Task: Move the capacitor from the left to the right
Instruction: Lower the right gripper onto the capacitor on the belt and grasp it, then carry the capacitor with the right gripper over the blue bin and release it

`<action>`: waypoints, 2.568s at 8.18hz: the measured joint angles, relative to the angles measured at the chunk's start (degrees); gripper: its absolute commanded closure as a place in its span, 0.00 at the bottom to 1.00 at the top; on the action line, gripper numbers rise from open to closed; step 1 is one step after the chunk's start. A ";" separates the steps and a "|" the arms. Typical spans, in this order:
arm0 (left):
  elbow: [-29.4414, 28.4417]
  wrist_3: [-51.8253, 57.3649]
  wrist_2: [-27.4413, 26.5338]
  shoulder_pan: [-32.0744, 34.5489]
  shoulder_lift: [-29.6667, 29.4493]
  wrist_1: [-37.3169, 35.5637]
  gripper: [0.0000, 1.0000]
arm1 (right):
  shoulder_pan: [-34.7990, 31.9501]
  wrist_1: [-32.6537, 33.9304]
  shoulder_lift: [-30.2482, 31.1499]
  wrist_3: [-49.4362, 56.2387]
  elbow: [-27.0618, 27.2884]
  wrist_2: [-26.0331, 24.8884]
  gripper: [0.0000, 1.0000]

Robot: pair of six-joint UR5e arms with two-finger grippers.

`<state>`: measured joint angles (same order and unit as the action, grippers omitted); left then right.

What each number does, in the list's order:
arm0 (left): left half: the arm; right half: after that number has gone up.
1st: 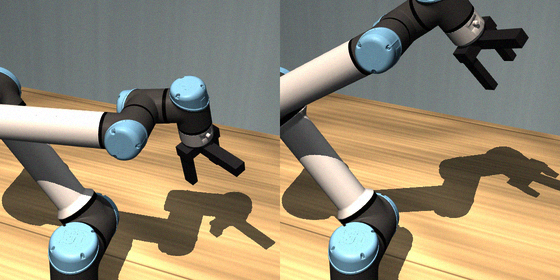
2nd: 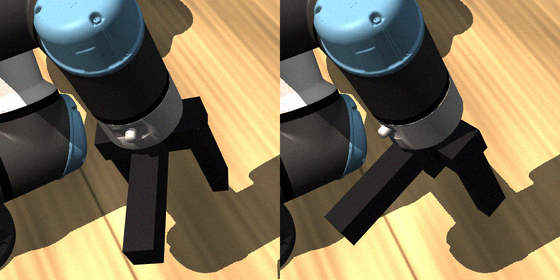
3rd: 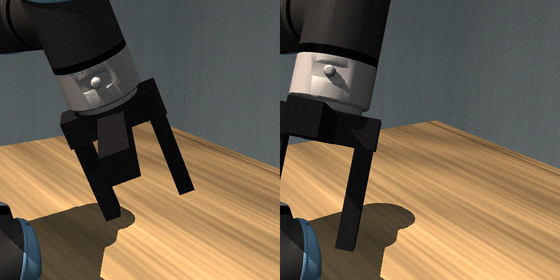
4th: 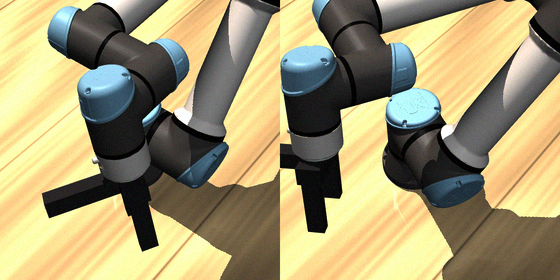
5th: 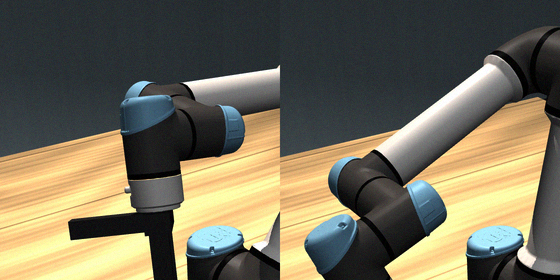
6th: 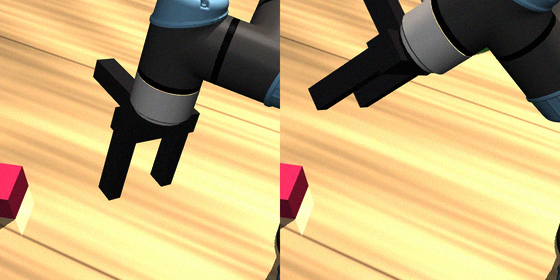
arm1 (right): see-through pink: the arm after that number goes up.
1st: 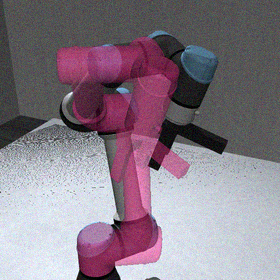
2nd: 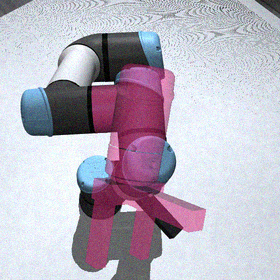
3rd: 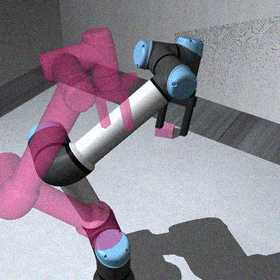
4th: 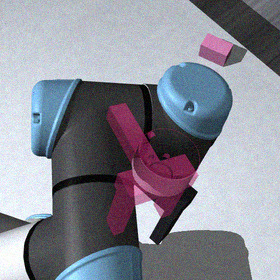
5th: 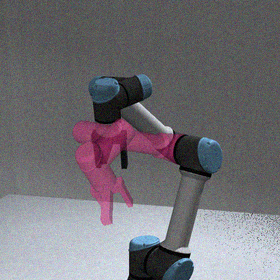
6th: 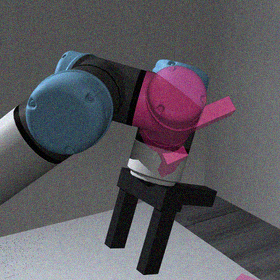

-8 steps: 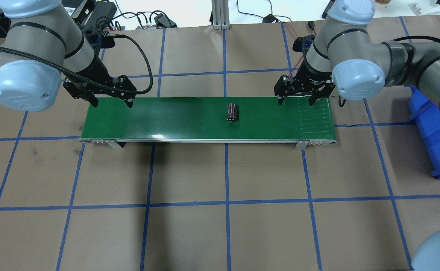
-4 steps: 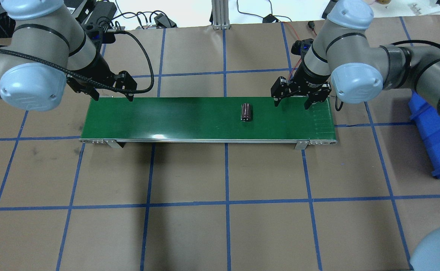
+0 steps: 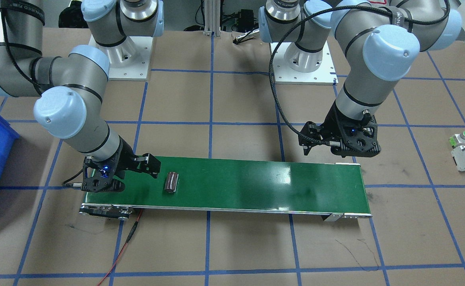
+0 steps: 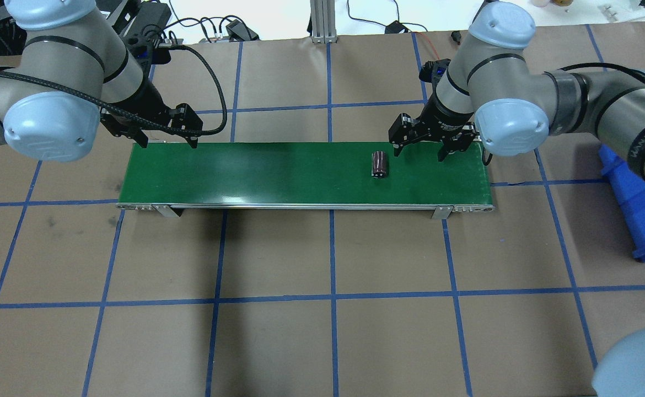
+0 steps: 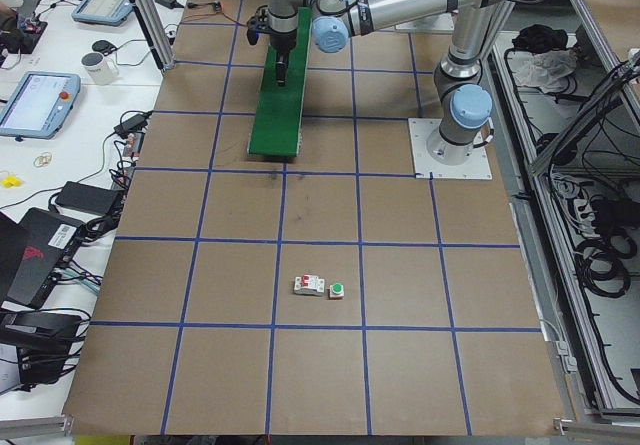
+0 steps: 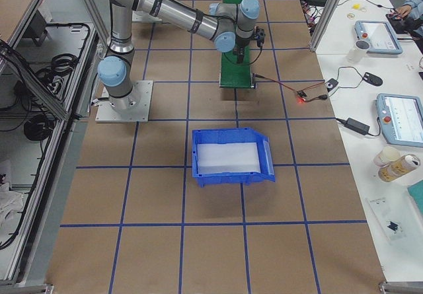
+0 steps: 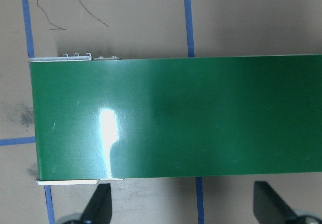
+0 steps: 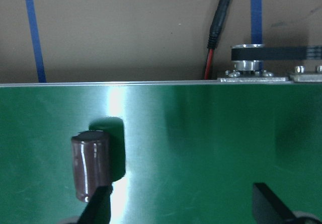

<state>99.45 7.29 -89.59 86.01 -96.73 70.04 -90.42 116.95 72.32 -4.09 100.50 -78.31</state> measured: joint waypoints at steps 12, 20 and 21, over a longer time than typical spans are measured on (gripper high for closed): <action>0.21 -1.50 -0.46 0.41 0.51 0.49 0.00 | 0.64 0.30 -2.20 2.14 -2.99 -12.06 1.00; 0.22 -2.17 -0.22 0.78 0.41 0.57 0.00 | 37.64 -10.33 -0.57 49.28 -11.36 -18.13 1.00; 0.22 -2.19 -0.24 0.97 0.41 0.59 0.00 | 41.67 -6.40 -2.77 53.60 -9.13 -18.09 1.00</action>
<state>99.67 5.10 -89.83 86.98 -96.32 70.63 -48.75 110.54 69.55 49.51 91.37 -96.40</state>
